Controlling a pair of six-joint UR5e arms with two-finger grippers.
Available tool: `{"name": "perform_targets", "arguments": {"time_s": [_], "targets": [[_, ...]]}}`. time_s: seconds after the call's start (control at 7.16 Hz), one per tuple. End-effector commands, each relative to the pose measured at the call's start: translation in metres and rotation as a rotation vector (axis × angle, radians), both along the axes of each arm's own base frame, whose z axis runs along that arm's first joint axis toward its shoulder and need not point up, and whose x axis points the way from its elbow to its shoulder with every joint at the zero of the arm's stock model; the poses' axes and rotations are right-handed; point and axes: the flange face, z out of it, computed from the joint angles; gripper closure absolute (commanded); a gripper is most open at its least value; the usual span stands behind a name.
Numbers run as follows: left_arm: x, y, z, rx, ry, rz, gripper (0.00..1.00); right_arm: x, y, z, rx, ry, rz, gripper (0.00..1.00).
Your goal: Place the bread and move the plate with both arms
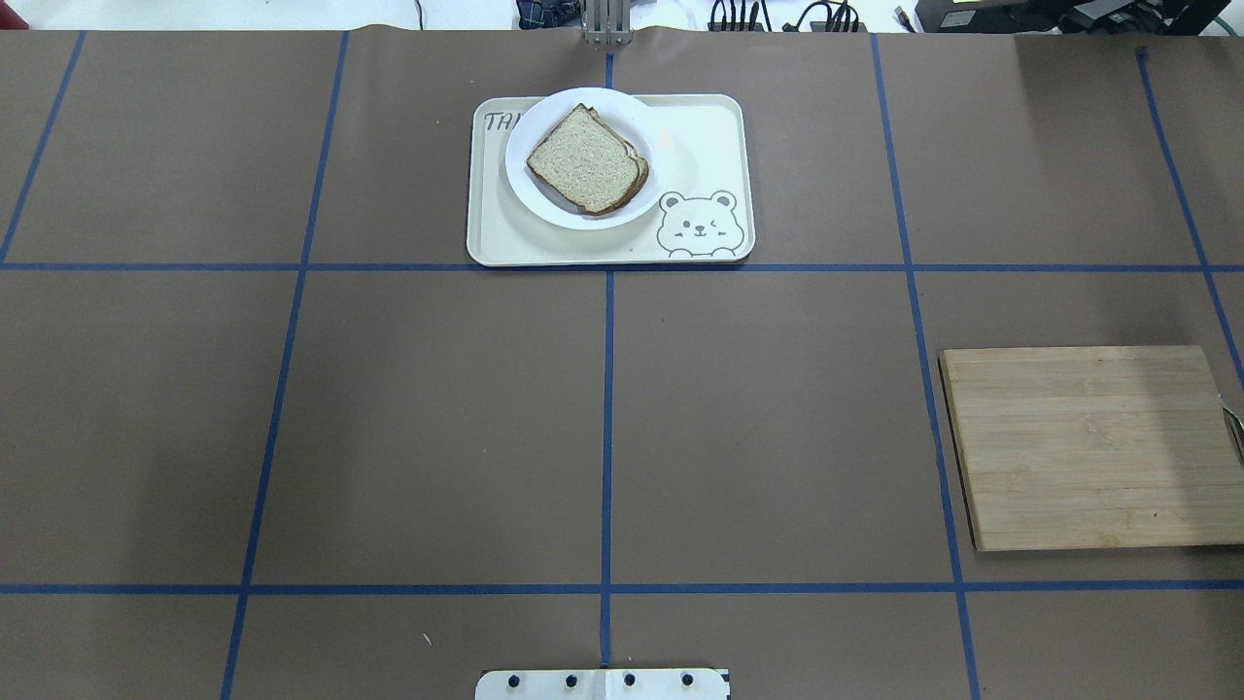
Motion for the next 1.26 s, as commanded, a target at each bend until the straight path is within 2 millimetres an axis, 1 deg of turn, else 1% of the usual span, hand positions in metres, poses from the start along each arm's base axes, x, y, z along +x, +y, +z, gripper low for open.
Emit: {"name": "perform_targets", "arguments": {"time_s": [0.0, 0.14, 0.28, 0.42, 0.56, 1.12], "targets": [[-0.029, 0.035, 0.041, -0.028, 0.011, -0.05, 0.02, 0.0, 0.0, 0.003, -0.007, -0.001, 0.0, 0.0], [-0.027, 0.064, 0.065, -0.022, 0.051, -0.053, 0.01, 0.0, 0.0, 0.003, -0.007, -0.001, 0.0, 0.0], [-0.025, 0.073, 0.07, -0.02, 0.085, -0.052, 0.01, 0.0, 0.0, 0.003, -0.006, -0.001, 0.001, 0.0], [-0.02, 0.079, 0.082, -0.065, 0.157, -0.049, 0.01, 0.0, 0.0, 0.003, -0.007, -0.001, 0.0, 0.0], [-0.016, 0.083, 0.087, -0.089, 0.219, -0.049, 0.02, 0.0, -0.001, 0.003, -0.005, 0.001, 0.0, 0.0], [-0.015, 0.082, 0.088, -0.082, 0.218, -0.043, 0.01, 0.0, -0.001, 0.005, -0.01, 0.002, 0.0, 0.0]]}}
